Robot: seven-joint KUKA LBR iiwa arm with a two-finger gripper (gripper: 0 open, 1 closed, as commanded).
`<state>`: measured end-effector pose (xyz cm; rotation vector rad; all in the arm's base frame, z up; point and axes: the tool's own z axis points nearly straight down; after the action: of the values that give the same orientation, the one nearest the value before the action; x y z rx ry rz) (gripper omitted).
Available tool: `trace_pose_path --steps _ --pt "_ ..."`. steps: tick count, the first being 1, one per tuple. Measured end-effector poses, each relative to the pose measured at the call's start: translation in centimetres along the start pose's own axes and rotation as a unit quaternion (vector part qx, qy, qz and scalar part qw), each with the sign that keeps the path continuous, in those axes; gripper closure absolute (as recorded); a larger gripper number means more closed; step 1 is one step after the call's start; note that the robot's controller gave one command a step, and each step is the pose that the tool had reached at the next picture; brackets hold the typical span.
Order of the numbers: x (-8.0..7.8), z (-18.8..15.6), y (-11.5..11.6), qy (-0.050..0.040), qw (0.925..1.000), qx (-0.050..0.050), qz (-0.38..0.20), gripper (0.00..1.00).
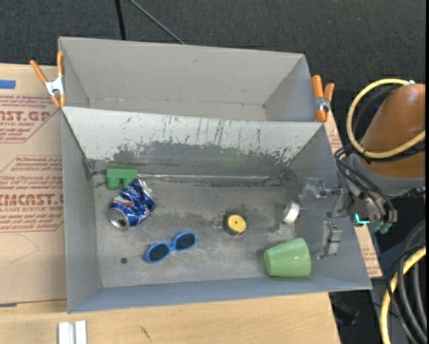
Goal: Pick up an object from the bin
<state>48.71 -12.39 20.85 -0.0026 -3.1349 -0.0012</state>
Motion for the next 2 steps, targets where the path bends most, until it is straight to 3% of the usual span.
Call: trace_pose_path --steps 1,2 --pt "-0.08 14.06 1.27 -0.0084 0.9976 0.001 -0.069 0.00" --pt "0.16 13.90 1.25 -0.0038 0.9976 0.001 -0.070 1.00"
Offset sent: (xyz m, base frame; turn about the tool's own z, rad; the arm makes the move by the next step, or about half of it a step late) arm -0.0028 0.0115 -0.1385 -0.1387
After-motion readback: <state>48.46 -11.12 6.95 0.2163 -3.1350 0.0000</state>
